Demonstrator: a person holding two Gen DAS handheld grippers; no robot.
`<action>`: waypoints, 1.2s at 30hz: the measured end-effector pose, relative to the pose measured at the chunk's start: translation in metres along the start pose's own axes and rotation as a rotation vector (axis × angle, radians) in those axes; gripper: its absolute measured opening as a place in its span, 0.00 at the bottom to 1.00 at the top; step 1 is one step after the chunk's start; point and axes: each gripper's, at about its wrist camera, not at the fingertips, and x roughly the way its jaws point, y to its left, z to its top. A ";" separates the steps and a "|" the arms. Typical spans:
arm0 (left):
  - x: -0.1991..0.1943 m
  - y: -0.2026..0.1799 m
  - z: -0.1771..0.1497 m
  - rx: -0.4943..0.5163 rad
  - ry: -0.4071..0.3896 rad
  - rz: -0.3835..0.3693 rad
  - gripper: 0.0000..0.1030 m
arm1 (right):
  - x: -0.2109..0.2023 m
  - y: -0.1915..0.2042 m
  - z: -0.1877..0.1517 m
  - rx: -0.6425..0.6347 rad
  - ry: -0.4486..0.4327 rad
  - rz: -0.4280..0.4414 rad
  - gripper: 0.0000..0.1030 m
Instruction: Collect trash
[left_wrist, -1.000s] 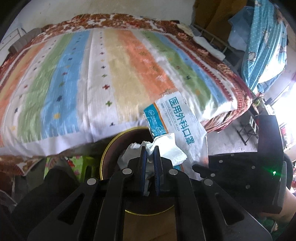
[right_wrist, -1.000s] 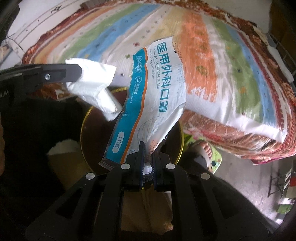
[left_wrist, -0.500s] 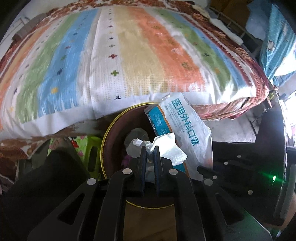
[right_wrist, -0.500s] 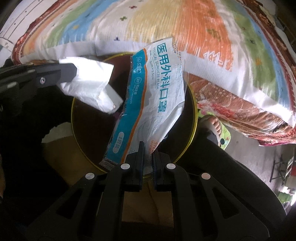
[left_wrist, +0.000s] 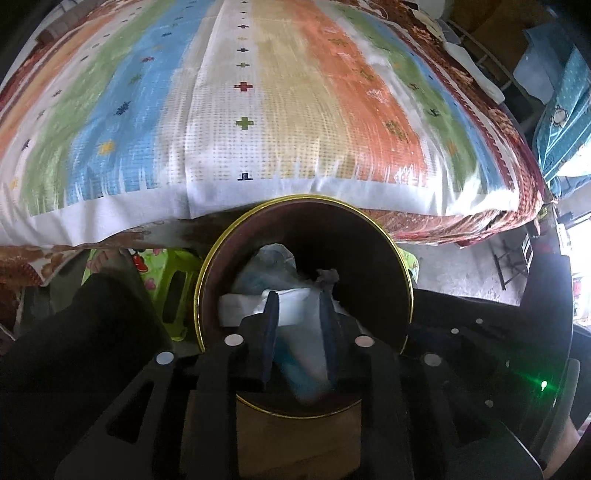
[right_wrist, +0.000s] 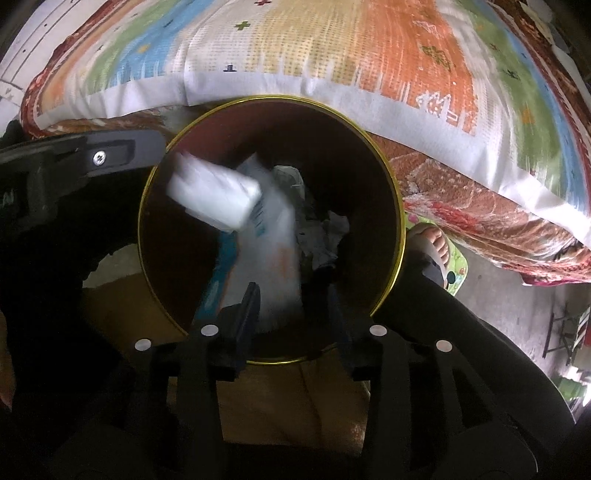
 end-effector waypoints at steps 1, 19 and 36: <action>-0.002 0.000 0.000 -0.001 -0.007 -0.001 0.29 | -0.002 0.001 0.000 -0.002 -0.006 0.000 0.38; -0.041 0.005 0.001 0.024 -0.106 -0.029 0.52 | -0.068 -0.005 -0.010 0.032 -0.262 0.032 0.48; -0.086 0.004 -0.046 0.138 -0.252 -0.020 0.70 | -0.121 -0.002 -0.045 0.008 -0.471 0.025 0.66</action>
